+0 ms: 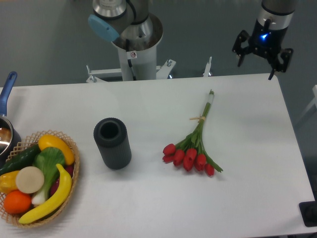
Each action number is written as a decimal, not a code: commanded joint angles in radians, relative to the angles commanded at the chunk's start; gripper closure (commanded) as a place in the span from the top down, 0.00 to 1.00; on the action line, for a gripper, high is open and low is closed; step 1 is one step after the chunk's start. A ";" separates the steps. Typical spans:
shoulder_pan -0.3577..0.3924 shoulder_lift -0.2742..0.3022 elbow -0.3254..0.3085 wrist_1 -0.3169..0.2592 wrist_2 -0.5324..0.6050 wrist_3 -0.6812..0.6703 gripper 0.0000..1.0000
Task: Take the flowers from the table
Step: 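Move the open gripper over the tulip stems and lower it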
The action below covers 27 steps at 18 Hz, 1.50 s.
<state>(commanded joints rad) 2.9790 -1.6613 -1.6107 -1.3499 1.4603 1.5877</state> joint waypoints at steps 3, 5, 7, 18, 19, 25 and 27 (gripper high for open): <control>-0.002 -0.002 0.000 0.000 0.000 0.000 1.00; -0.002 -0.005 0.003 -0.003 0.002 0.000 1.00; -0.005 -0.005 -0.005 -0.003 0.000 -0.009 1.00; -0.031 0.006 -0.205 0.268 -0.080 -0.328 1.00; -0.032 0.005 -0.213 0.268 -0.078 -0.328 1.00; -0.058 -0.040 -0.250 0.275 -0.080 -0.339 1.00; -0.087 -0.075 -0.253 0.278 -0.080 -0.341 1.00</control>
<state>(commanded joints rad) 2.8917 -1.7363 -1.8638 -1.0723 1.3806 1.2471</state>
